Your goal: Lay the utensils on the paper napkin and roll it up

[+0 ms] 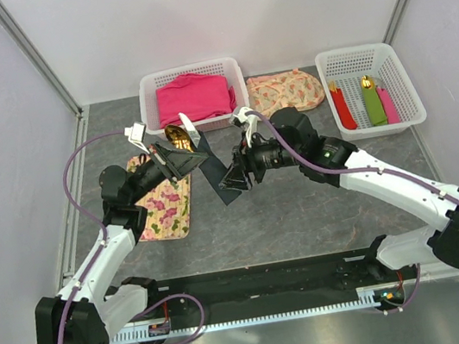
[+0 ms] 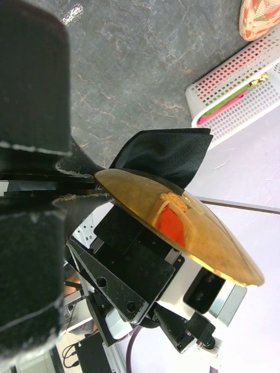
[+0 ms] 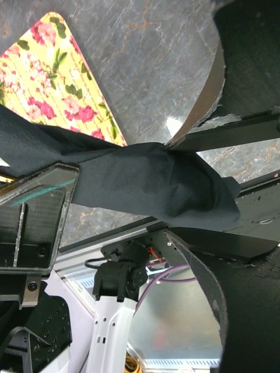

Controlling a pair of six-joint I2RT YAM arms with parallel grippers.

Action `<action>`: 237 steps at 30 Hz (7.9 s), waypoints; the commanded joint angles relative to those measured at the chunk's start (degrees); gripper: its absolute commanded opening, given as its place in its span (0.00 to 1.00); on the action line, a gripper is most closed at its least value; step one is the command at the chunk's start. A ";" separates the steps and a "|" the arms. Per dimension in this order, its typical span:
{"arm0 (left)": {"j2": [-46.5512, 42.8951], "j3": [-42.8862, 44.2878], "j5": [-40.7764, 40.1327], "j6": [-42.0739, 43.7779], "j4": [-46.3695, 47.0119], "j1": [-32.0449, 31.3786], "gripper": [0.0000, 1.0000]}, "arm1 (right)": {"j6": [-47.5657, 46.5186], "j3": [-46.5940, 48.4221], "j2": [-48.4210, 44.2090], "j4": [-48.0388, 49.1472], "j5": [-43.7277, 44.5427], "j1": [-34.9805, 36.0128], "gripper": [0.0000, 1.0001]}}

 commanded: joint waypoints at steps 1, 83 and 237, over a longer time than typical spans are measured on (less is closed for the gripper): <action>-0.73 2.05 0.41 -0.92 4.41 0.13 0.02 | 2.80 -0.88 0.62 4.84 -2.60 0.45 0.59; -0.99 -0.58 -1.97 -10.07 10.39 -3.47 0.37 | 21.00 -6.87 0.36 32.09 1.79 1.59 0.00; 3.31 -3.66 4.80 4.09 1.43 -3.47 0.98 | -30.86 39.37 55.29 -15.81 -9.11 -70.48 0.00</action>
